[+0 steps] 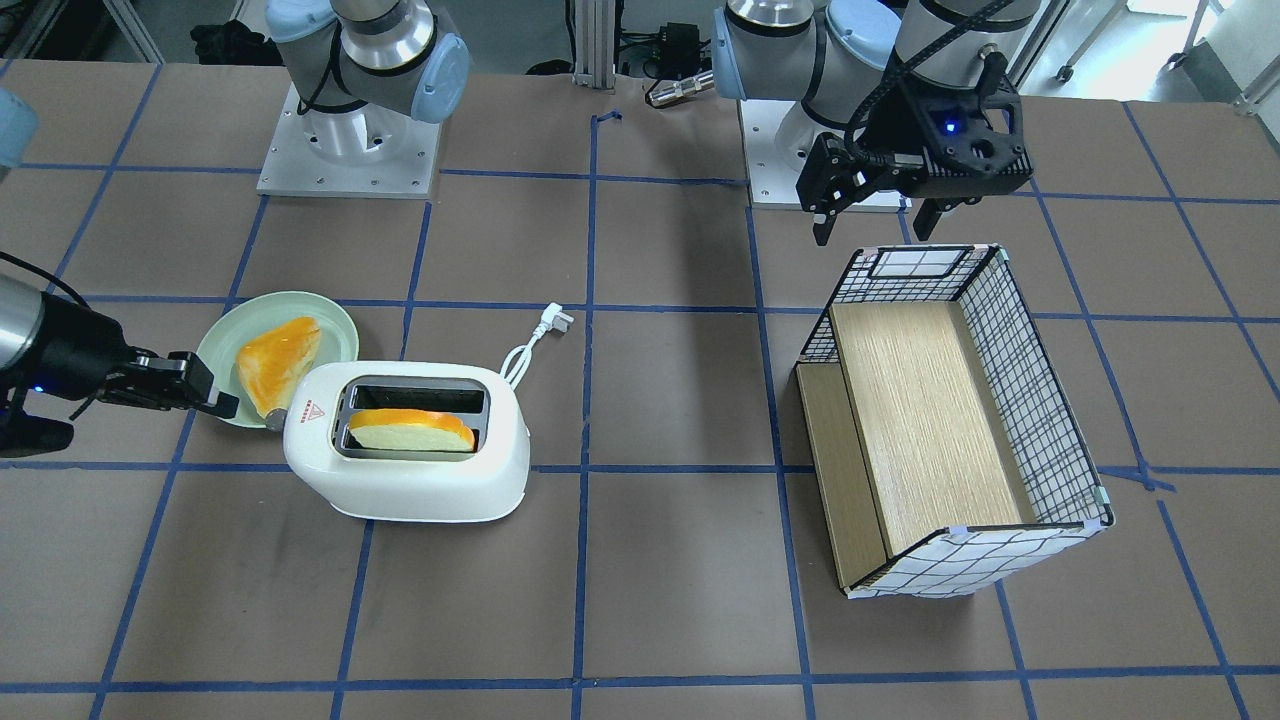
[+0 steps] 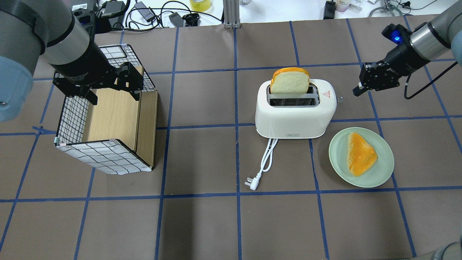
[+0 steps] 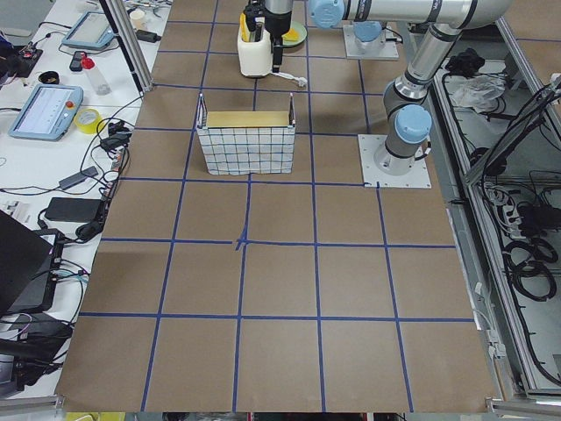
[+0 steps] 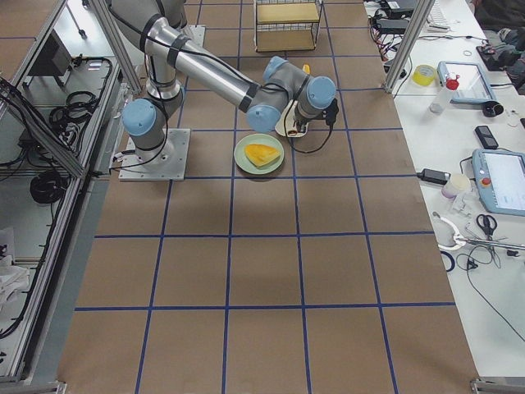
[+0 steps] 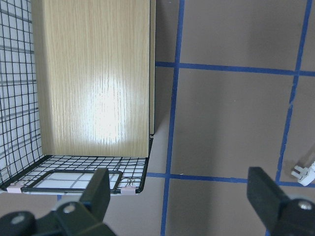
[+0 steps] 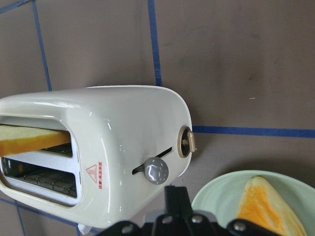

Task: Press toaster with right arm
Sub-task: 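Lift the right gripper up and away from the toaster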

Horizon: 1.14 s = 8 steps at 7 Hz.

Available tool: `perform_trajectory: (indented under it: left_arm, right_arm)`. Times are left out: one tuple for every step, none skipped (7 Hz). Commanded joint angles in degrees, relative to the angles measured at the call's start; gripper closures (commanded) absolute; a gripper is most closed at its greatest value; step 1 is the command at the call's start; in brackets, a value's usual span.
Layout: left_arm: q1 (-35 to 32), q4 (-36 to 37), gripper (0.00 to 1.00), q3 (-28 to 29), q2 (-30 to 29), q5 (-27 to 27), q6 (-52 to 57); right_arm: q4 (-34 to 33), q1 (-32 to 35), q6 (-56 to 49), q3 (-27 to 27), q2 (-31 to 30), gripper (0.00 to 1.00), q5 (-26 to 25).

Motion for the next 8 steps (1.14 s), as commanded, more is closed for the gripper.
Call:
perform_trajectory:
  left_arm:
    - [0.0, 0.0, 0.0, 0.0, 0.01, 0.0, 0.0]
    - [0.0, 0.0, 0.0, 0.0, 0.01, 0.0, 0.0]
    - [0.0, 0.0, 0.0, 0.0, -0.08, 0.0, 0.0]
    - [0.0, 0.0, 0.0, 0.0, 0.01, 0.0, 0.0]
    - [0.0, 0.0, 0.0, 0.0, 0.01, 0.0, 0.0]
    - [0.0, 0.0, 0.0, 0.0, 0.01, 0.0, 0.0]
    - [0.0, 0.0, 0.0, 0.0, 0.01, 0.0, 0.0]
    - [0.0, 0.0, 0.0, 0.0, 0.01, 0.0, 0.0]
  right_arm:
    - [3.77, 0.13, 3.72, -2.44, -5.75, 0.95, -4.8]
    - [6.58, 0.39, 4.44, -5.16, -7.42, 0.94, -8.31]
    - [8.69, 0.75, 5.49, -7.71, -8.57, 0.93, -11.65]
    - [11.33, 1.79, 8.89, -9.91, -9.98, 0.81, -13.16]
    - [11.53, 4.33, 12.58, -11.58, -10.51, 0.64, -15.79]
    - [11.27, 7.75, 15.4, -12.47, -10.52, 0.31, -18.17]
    - [10.74, 9.96, 17.78, -12.57, -10.43, 0.0, -18.8]
    - [9.78, 11.98, 21.46, -12.57, -10.34, 0.0, -18.72]
